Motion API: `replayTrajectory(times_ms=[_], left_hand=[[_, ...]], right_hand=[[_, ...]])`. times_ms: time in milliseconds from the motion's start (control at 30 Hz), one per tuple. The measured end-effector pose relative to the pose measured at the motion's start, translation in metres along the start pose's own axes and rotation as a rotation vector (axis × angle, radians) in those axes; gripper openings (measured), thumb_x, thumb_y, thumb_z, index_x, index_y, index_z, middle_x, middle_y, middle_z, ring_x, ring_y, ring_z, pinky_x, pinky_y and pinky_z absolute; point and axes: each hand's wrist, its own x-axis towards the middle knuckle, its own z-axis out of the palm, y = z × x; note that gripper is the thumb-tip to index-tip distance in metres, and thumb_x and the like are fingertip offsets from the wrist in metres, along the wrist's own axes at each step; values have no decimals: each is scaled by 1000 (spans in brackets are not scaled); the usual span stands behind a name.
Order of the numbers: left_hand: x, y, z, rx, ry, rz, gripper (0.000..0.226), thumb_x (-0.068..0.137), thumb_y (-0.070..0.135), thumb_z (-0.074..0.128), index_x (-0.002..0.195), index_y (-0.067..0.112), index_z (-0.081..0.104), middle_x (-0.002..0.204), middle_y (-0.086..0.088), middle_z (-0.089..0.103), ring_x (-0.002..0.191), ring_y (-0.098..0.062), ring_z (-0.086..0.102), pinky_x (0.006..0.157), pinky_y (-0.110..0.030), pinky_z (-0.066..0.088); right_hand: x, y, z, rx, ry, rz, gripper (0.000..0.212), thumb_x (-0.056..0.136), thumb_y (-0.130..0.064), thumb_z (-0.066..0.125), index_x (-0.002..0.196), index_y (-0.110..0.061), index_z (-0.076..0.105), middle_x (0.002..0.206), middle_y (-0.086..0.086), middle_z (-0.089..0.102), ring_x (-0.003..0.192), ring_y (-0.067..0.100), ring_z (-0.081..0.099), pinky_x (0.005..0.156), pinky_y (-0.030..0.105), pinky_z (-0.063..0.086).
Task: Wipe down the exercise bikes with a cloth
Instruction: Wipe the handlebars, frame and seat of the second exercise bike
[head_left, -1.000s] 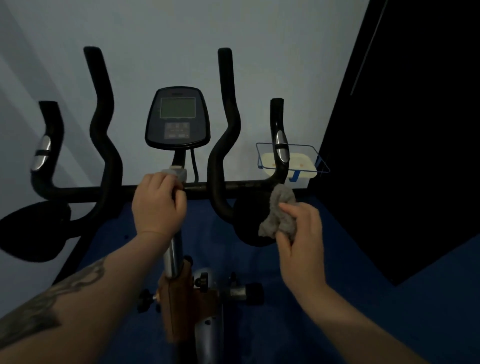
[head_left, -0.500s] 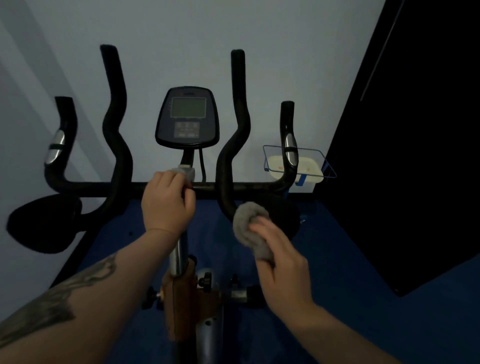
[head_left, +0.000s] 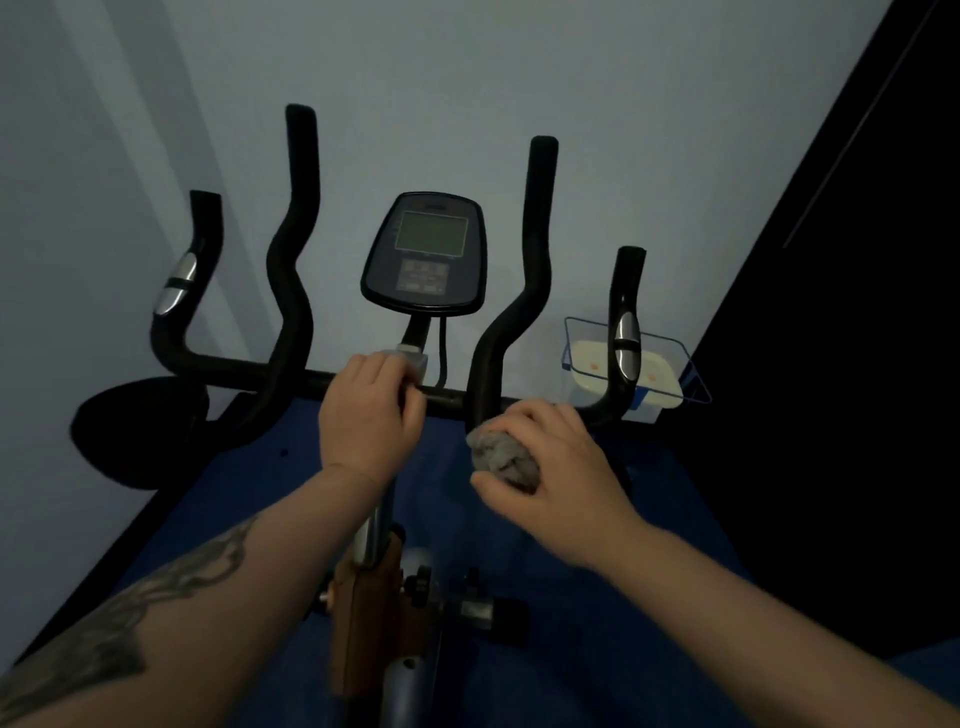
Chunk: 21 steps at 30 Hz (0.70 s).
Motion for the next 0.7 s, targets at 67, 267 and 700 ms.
replayTrajectory(times_ms=[67, 267, 700], left_hand=[[6, 8, 1, 30, -6, -51, 1, 83, 12, 60, 82, 11, 60, 79, -5, 57, 75, -20, 48, 65, -27, 28], [9, 21, 8, 17, 58, -203, 7, 86, 7, 58, 82, 7, 63, 76, -6, 54, 75, -23, 48, 64, -32, 31], [2, 28, 11, -125, 321, -626, 21, 85, 3, 52, 95, 12, 68, 90, -2, 64, 85, -18, 58, 71, -24, 37]], right_hand=[[17, 7, -17, 0, -182, -30, 27, 87, -42, 61, 111, -30, 66, 107, -14, 50, 103, 4, 45, 87, 28, 43], [84, 24, -44, 77, -86, -168, 31, 86, -19, 71, 116, -22, 68, 114, -3, 55, 109, 13, 48, 97, 25, 39], [141, 29, -12, -186, -466, -623, 25, 87, -20, 65, 108, -32, 71, 110, -11, 68, 104, 16, 59, 90, 38, 43]])
